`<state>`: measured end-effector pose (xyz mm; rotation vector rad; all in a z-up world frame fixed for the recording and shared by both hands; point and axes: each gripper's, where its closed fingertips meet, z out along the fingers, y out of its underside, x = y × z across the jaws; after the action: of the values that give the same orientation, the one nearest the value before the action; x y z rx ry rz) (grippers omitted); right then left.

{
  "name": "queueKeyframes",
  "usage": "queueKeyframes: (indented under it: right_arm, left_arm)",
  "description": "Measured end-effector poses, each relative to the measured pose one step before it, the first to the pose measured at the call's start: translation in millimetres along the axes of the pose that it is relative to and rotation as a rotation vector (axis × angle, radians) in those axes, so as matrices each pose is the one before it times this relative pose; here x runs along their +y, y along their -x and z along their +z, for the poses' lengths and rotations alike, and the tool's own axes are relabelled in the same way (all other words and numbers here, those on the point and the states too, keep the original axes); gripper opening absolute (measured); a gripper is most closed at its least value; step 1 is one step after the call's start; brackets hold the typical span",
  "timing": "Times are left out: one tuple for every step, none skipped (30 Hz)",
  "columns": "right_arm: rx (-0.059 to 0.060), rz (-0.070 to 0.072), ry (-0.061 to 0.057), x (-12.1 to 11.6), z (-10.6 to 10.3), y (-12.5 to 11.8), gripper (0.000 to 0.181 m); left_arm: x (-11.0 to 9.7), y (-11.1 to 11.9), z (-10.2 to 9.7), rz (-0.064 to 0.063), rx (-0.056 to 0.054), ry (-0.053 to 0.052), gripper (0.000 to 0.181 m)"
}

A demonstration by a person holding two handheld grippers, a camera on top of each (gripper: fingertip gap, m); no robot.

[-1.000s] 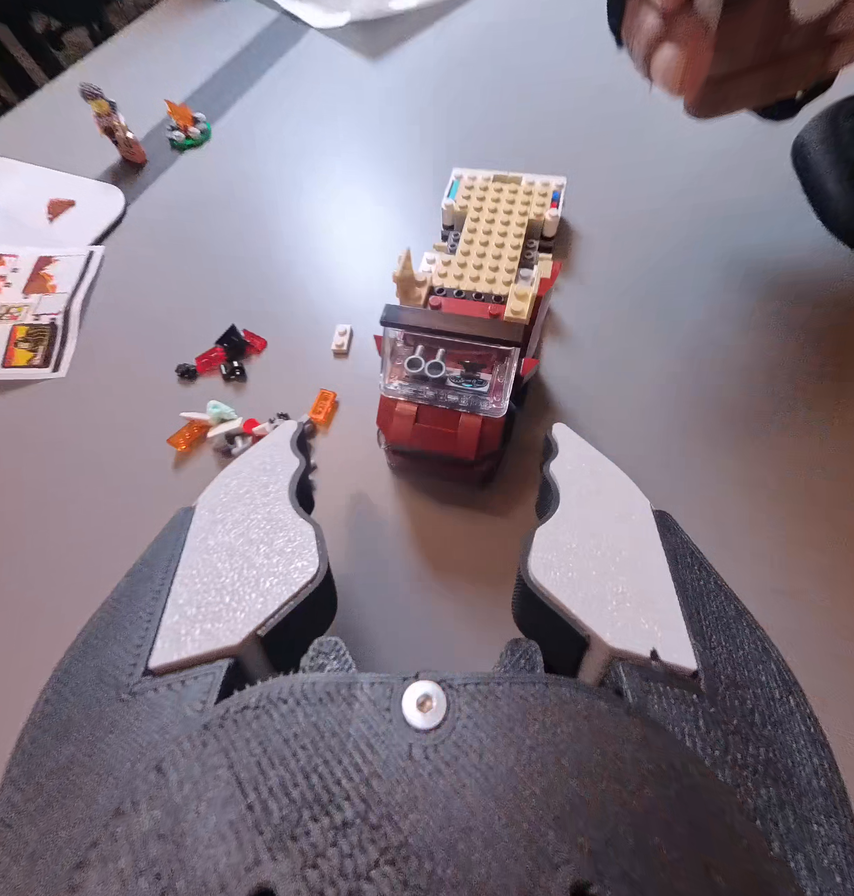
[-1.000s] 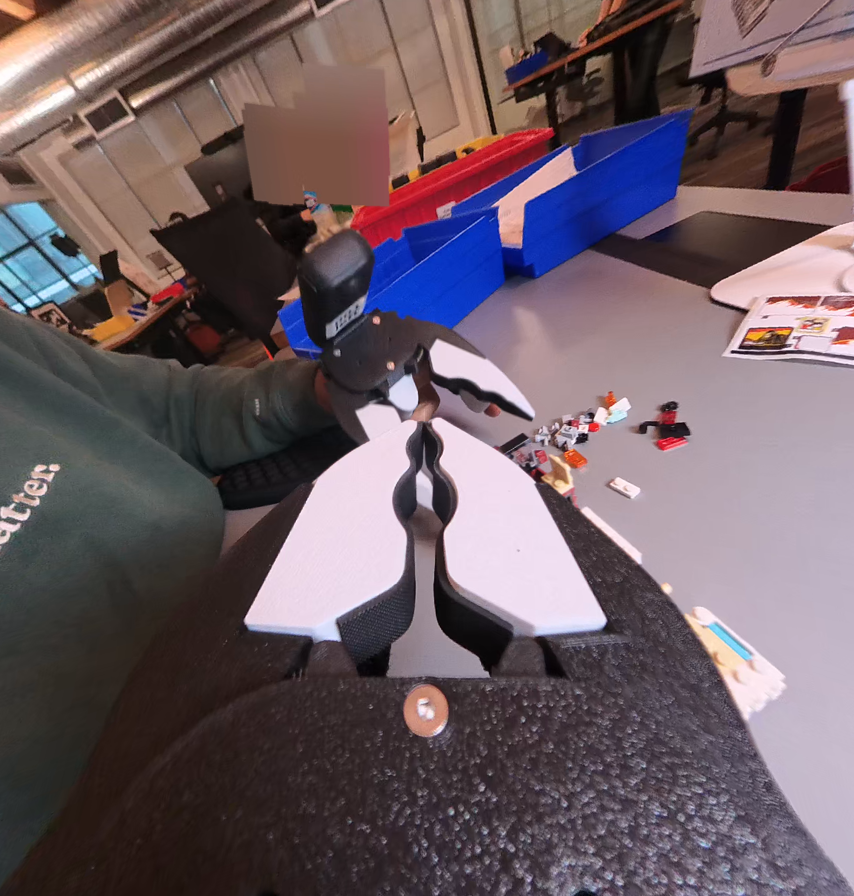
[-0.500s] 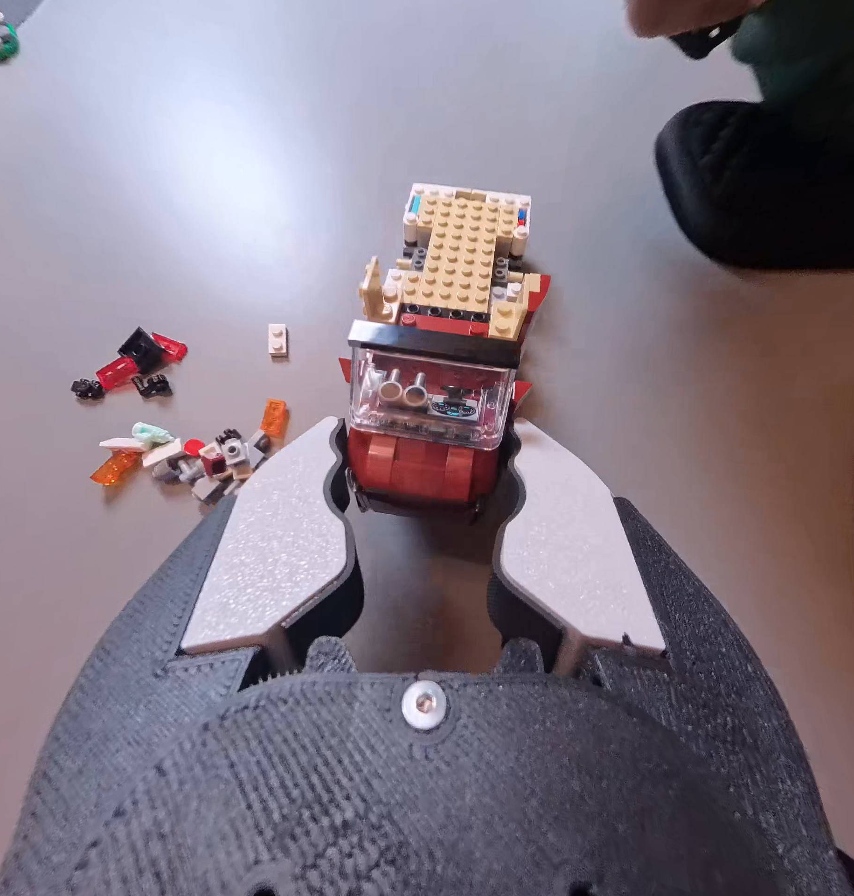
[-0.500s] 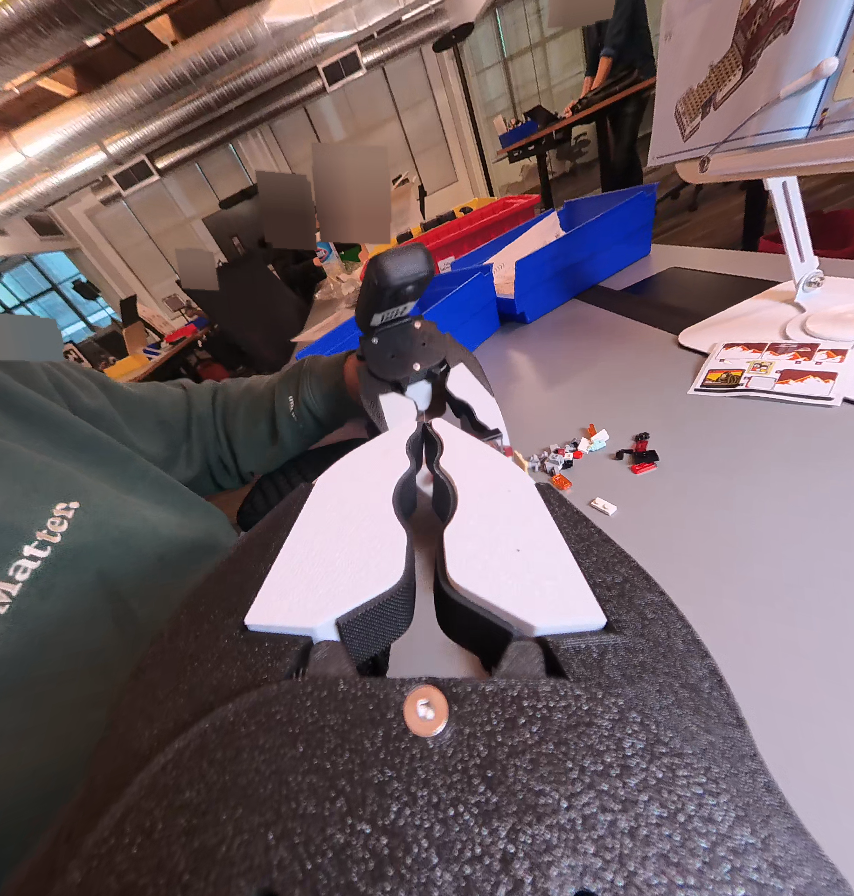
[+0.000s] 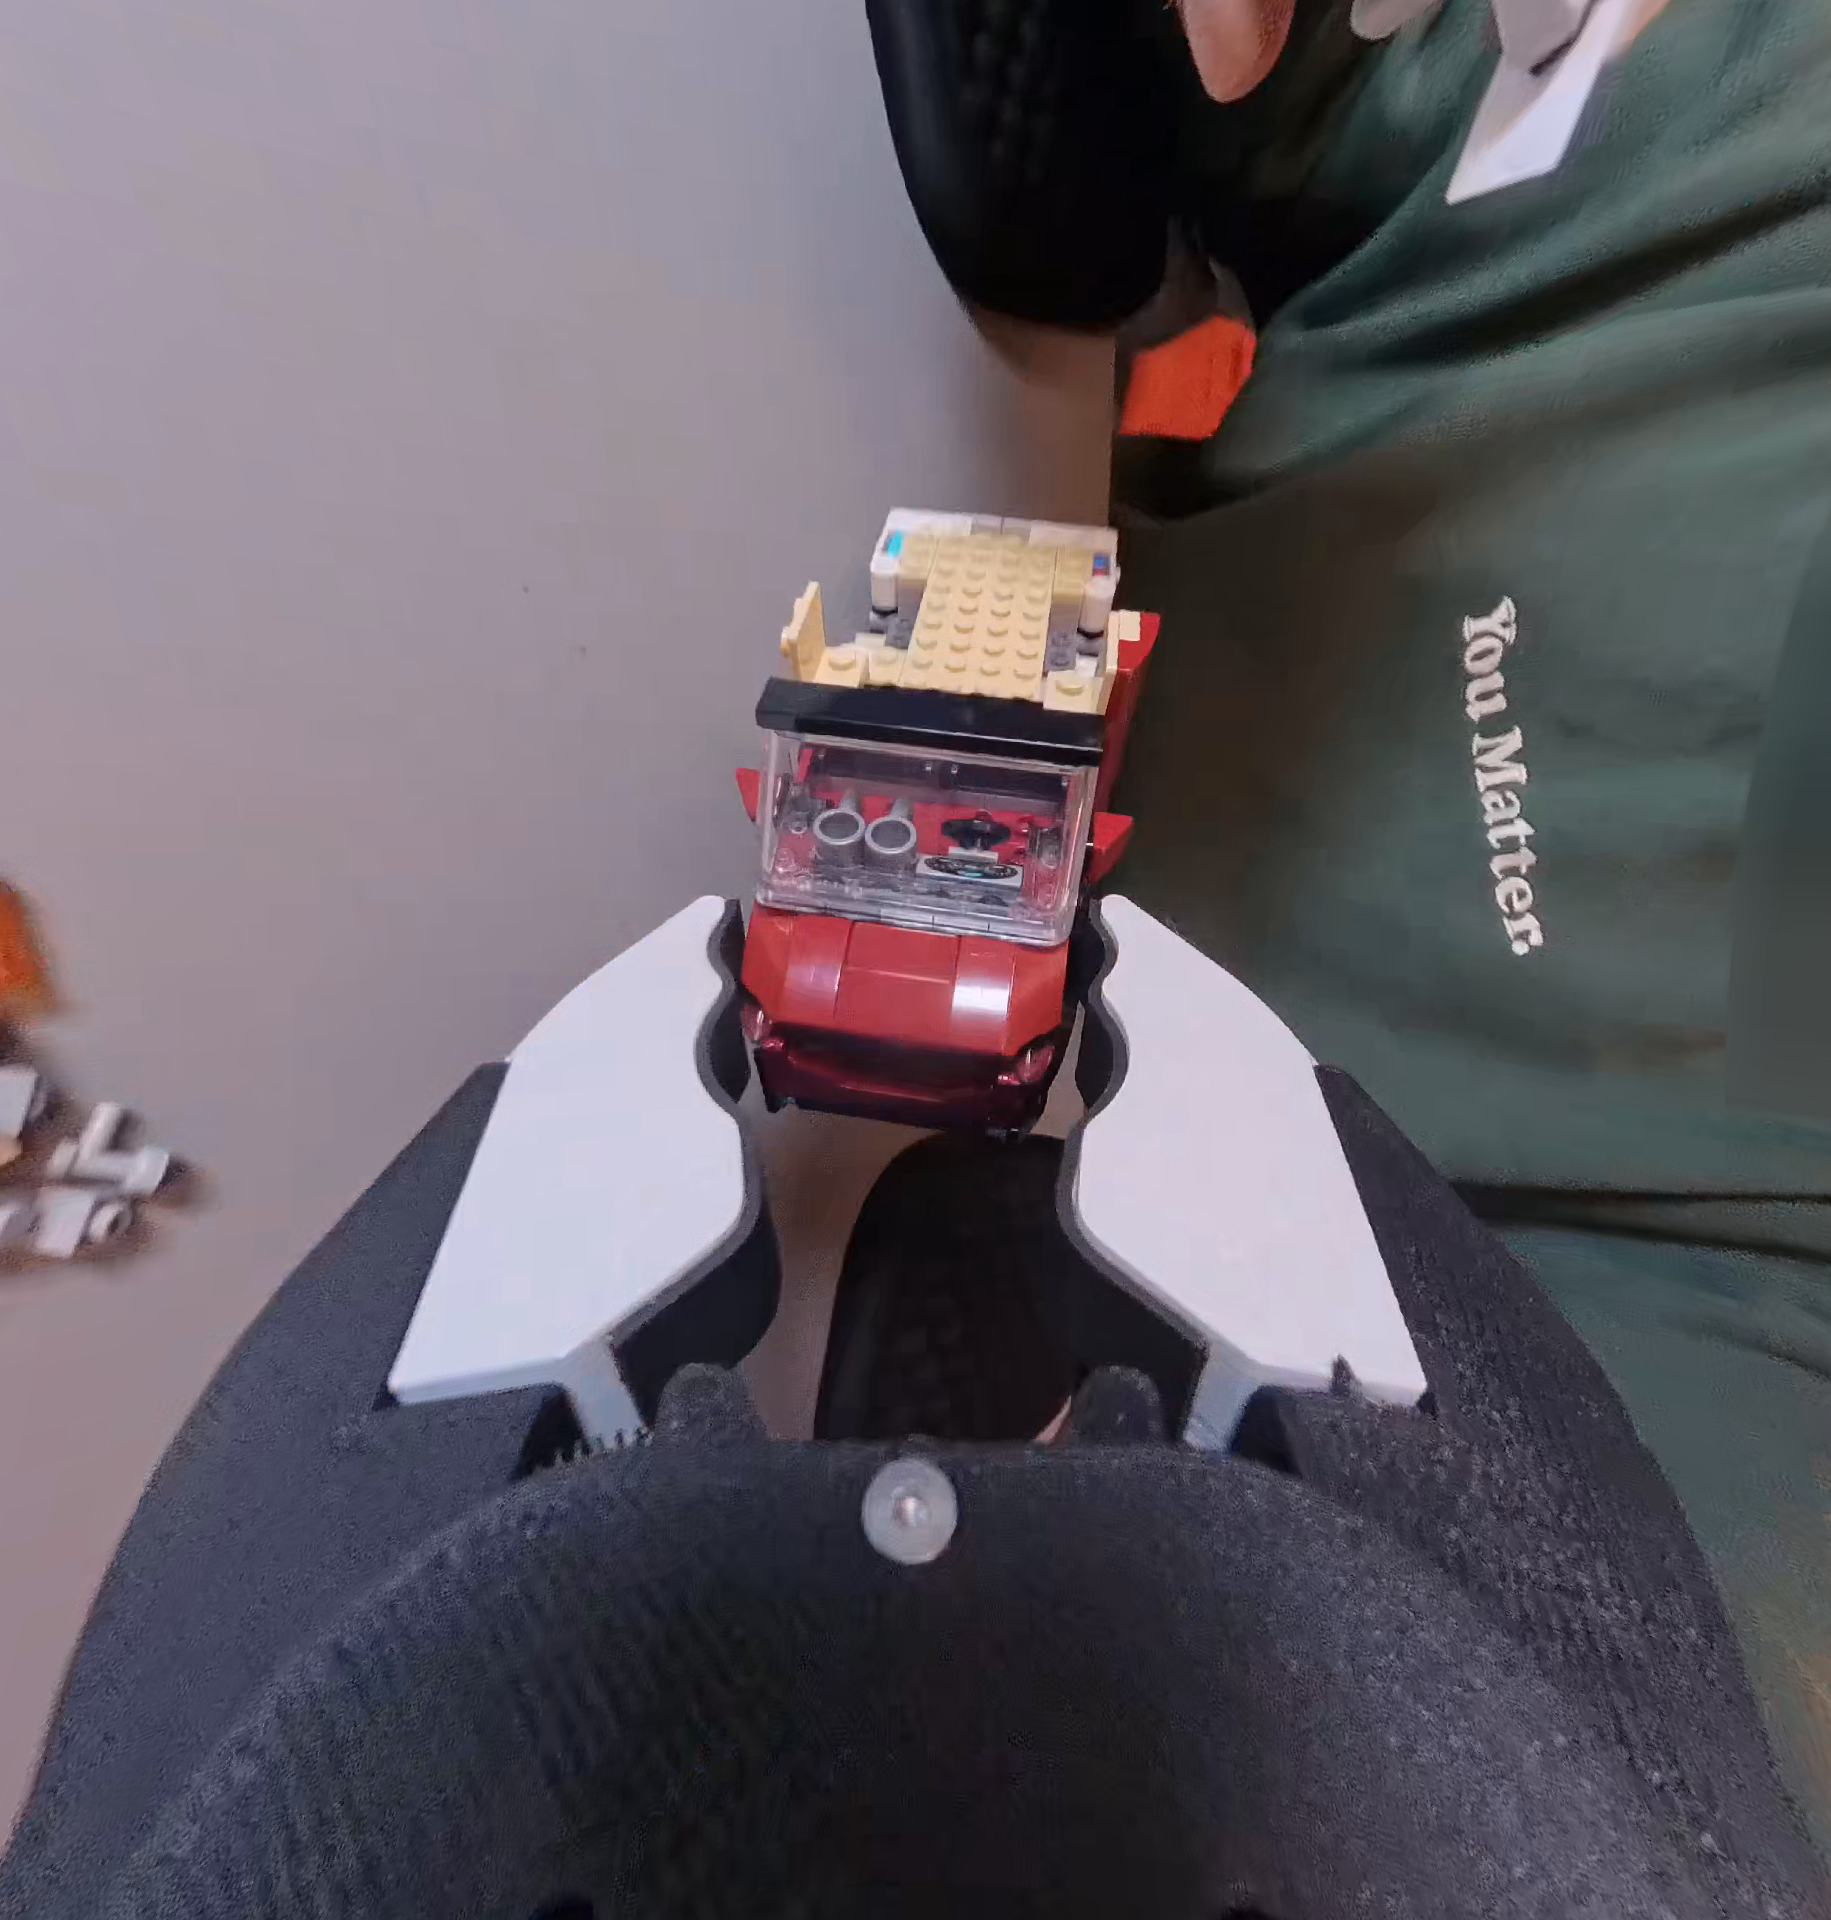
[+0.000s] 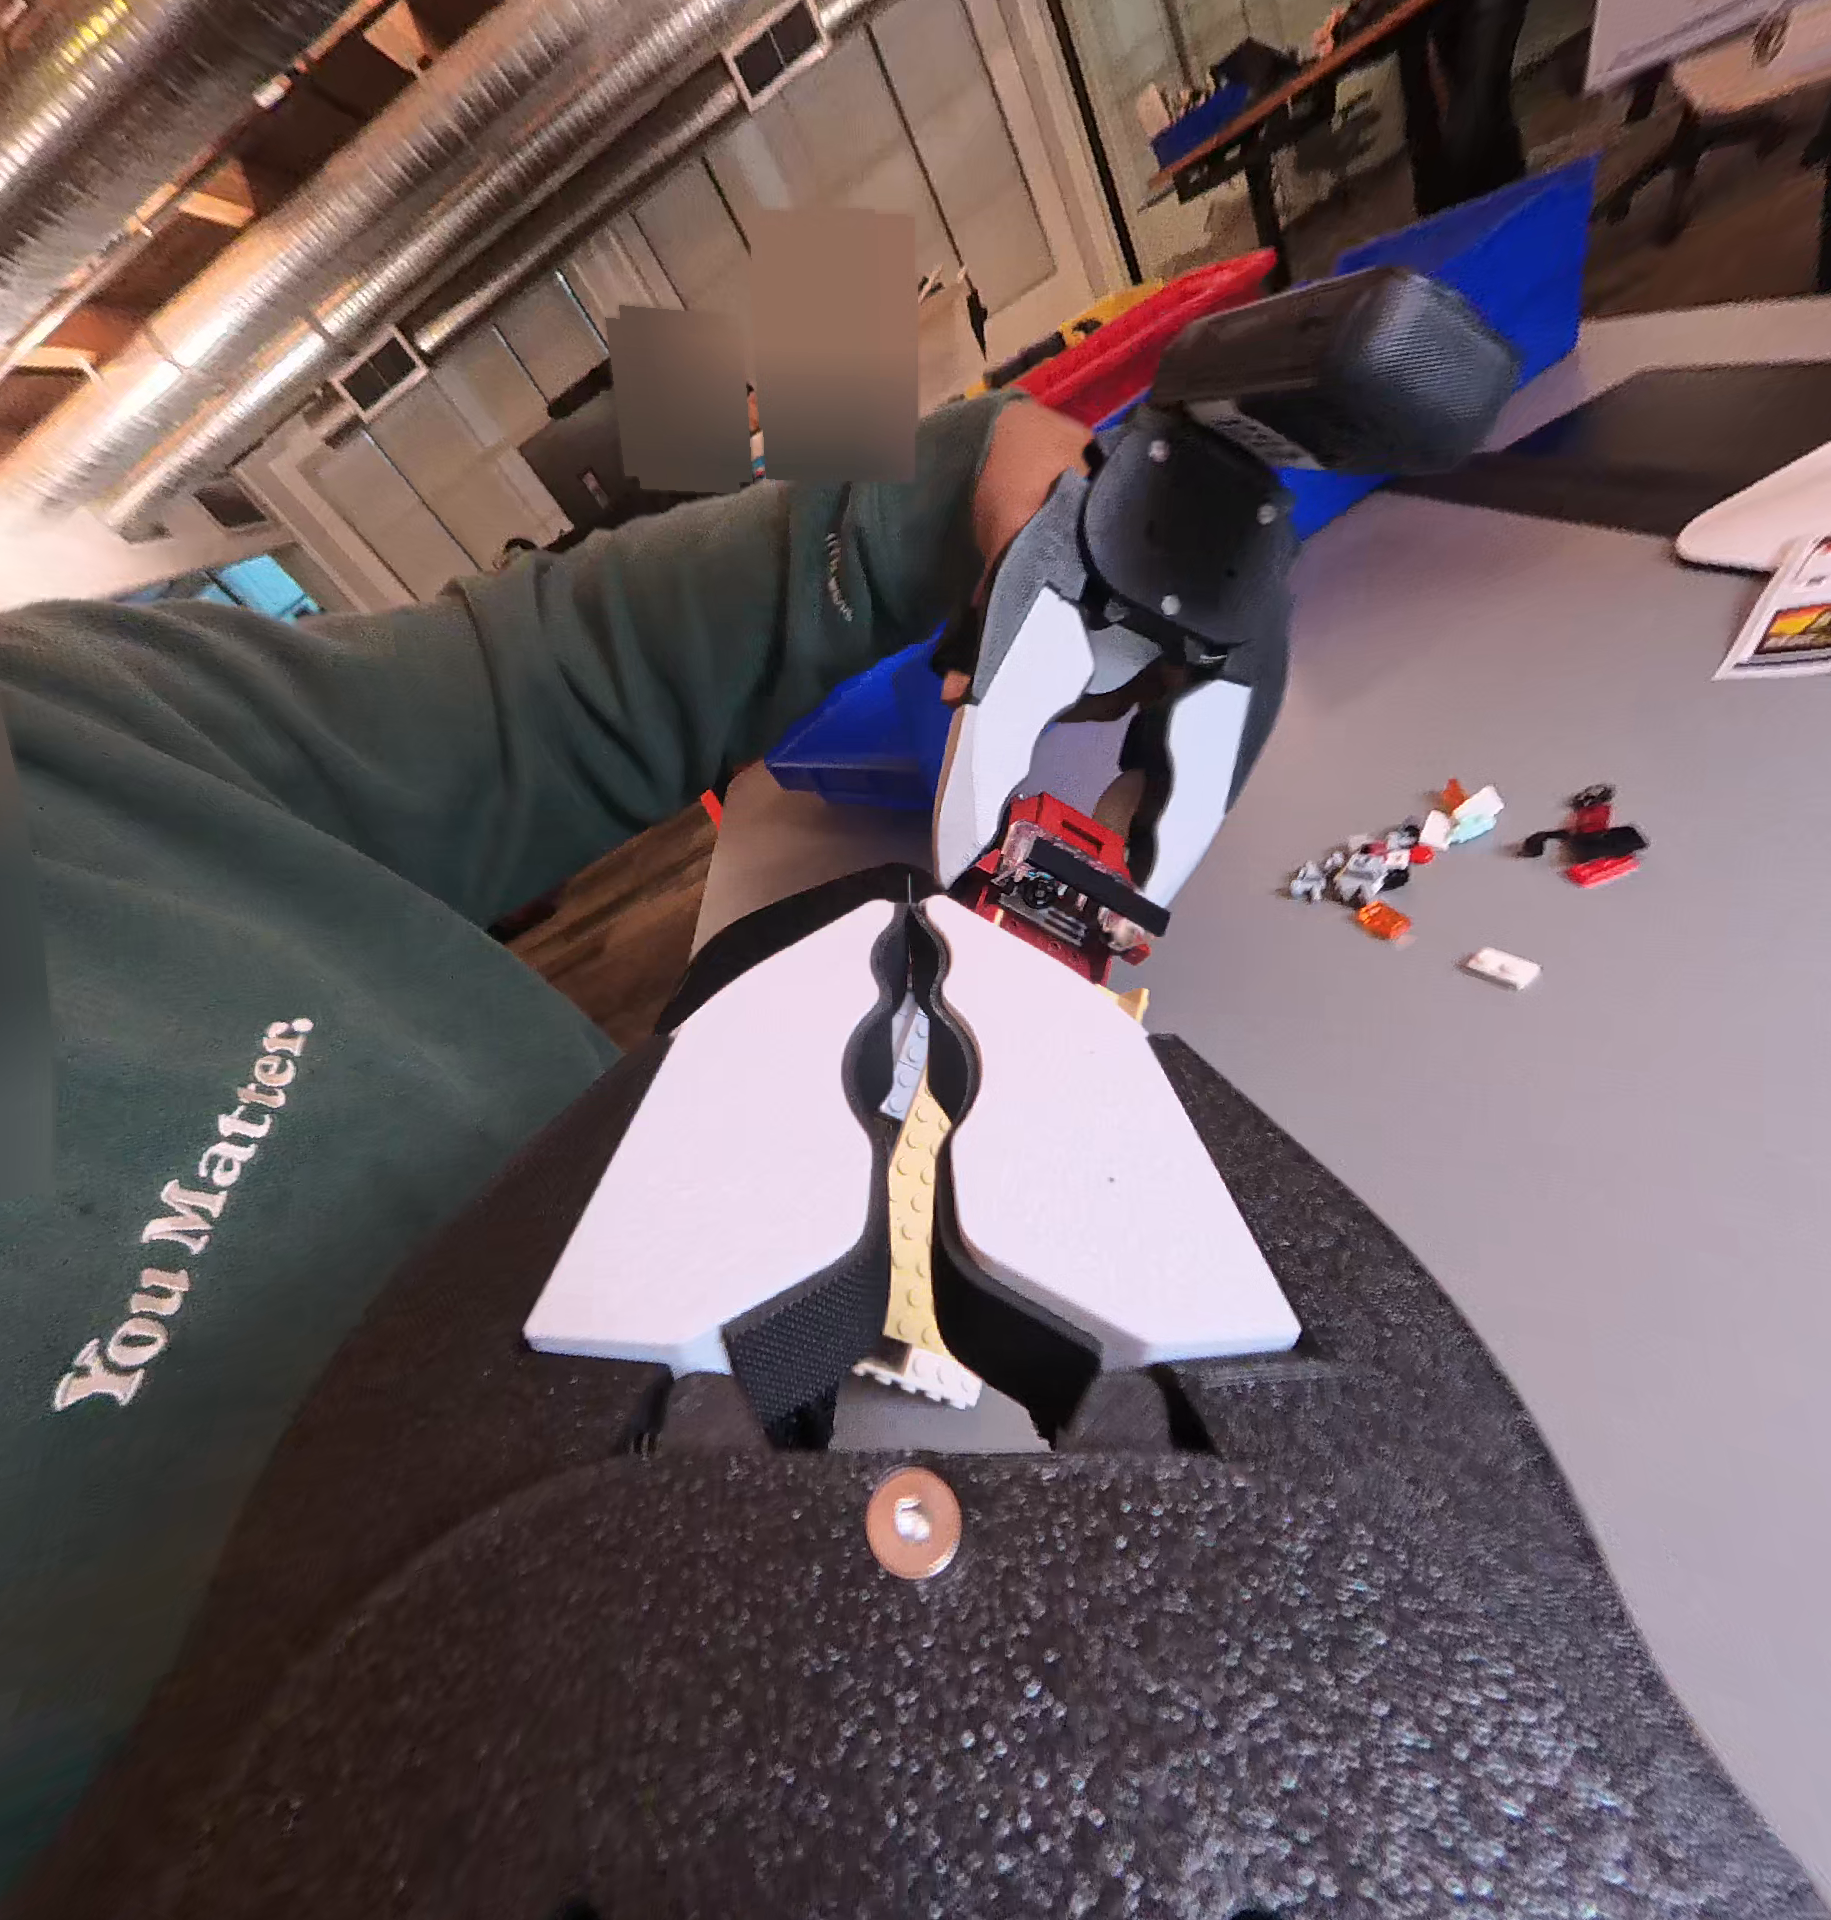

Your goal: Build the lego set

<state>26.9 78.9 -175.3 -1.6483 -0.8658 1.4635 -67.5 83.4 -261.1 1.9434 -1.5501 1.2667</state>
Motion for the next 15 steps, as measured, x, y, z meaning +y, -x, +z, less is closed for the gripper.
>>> queueKeyframes:
  right_arm:
    - [-0.0033, 0.0192, 0.0170, 6.10, 3.40, 0.16, 0.000]
    - [-0.0049, 0.0178, 0.0170, 6.28, 3.31, -0.14, 0.000]
    - [-0.0062, 0.0159, 0.0149, 5.92, 2.92, -0.26, 0.000]
    - [-0.0044, 0.0141, 0.0100, 4.91, 2.24, -0.98, 0.000]
    - [-0.0035, 0.0106, 0.0076, 4.23, 1.52, -1.51, 0.000]
    - [-0.0019, 0.0086, 0.0084, 3.78, 0.86, -2.08, 0.000]
    - [-0.0006, 0.0105, 0.0063, 2.93, 0.01, -2.41, 0.000]
    - [-0.0032, 0.0129, 0.0029, 2.13, -0.68, -1.87, 0.000]
    - [-0.0035, 0.0111, -0.0003, 1.21, -1.44, -1.45, 0.000]
    - [0.0010, 0.0061, -0.0028, 0.28, -2.21, -1.49, 0.000]
    - [0.0045, 0.0009, -0.0062, -0.66, -2.97, -1.64, 0.000]
    - [0.0036, -0.0002, -0.0103, -1.67, -3.45, -1.20, 0.000]
    - [0.0029, 0.0016, -0.0122, -2.33, -3.62, -1.22, 0.000]
    - [0.0042, 0.0015, -0.0115, -2.46, -3.36, -1.40, 0.000]
    - [0.0045, -0.0004, -0.0091, -2.02, -2.82, -1.42, 0.000]
  left_arm:
    - [0.50, 3.35, 5.87, 0.0045, 0.0219, 0.0391, 0.062]
    - [-1.53, 3.91, 4.87, 0.0113, 0.0107, 0.0255, 0.062]
    - [-2.82, 4.29, 3.63, 0.0122, 0.0057, 0.0153, 0.062]
    - [-3.34, 4.81, 2.78, 0.0077, 0.0004, 0.0092, 0.062]
    - [-2.27, 4.21, 2.15, 0.0033, 0.0024, 0.0112, 0.062]
    - [-1.19, 4.01, 2.09, 0.0058, 0.0002, 0.0131, 0.062]
    - [-0.89, 3.57, 1.98, 0.0047, -0.0007, 0.0094, 0.062]
    - [-0.63, 2.79, 1.69, -0.0002, 0.0046, 0.0061, 0.062]
    - [-1.05, 2.57, 1.44, 0.0010, 0.0003, -0.0020, 0.062]
    - [-0.42, 1.25, 1.32, -0.0057, 0.0043, -0.0030, 0.062]
    - [0.50, 0.12, 1.22, -0.0076, 0.0058, -0.0026, 0.063]
    - [0.44, -0.26, 0.62, -0.0047, 0.0046, -0.0083, 0.063]
    - [-0.14, 0.07, -0.36, -0.0067, 0.0020, -0.0175, 0.063]
    - [-0.27, 0.08, -0.56, -0.0116, 0.0015, -0.0219, 0.062]
    - [1.08, -0.37, -0.09, -0.0155, 0.0020, -0.0156, 0.062]
